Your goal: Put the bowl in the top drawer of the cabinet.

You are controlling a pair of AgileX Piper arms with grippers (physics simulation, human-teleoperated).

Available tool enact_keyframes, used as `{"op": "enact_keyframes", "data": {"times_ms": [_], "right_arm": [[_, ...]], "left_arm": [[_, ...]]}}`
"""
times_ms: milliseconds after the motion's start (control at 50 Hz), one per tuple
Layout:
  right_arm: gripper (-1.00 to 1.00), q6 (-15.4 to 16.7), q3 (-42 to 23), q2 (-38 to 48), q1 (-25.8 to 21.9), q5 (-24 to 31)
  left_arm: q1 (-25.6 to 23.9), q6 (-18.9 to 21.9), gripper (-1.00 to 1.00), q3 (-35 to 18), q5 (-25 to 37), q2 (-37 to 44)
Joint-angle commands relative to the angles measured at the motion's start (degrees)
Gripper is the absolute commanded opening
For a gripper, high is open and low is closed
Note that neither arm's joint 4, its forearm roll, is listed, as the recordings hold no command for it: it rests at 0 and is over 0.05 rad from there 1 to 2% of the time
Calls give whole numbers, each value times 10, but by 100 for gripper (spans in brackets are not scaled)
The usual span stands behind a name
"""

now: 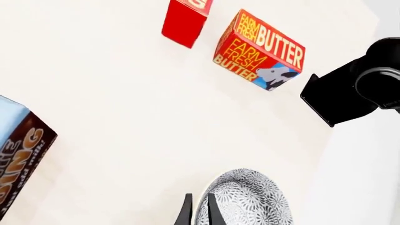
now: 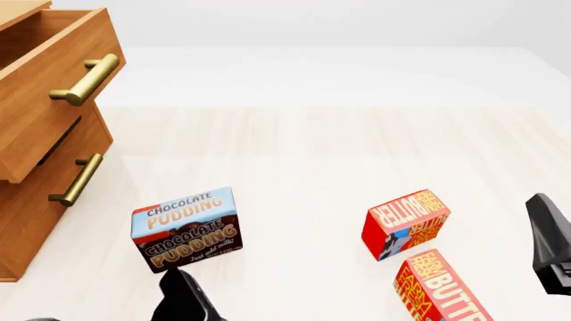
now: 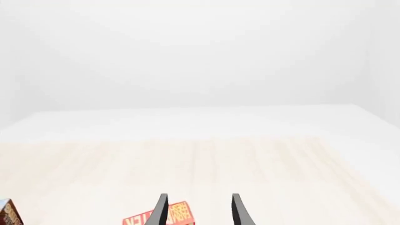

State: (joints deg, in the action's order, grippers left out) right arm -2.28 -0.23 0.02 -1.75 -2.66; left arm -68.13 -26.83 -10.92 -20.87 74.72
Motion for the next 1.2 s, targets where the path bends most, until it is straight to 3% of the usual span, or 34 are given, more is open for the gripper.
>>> {"op": "enact_keyframes", "data": {"times_ms": [20, 340, 600, 740, 1200], "right_arm": [[100, -2, 0, 0, -4, -3], [100, -3, 0, 0, -8, -6], [100, -4, 0, 0, -12, -9], [100, -5, 0, 0, -14, -11], [100, -6, 0, 0, -18, -13]], "left_arm": [[-9, 15, -100, -31, 69, -37], [20, 66, -100, -82, 182, -107], [30, 84, -100, -120, 258, -153], [58, 118, -100, -159, 323, -187], [134, 182, -100, -237, 421, -235]]}}
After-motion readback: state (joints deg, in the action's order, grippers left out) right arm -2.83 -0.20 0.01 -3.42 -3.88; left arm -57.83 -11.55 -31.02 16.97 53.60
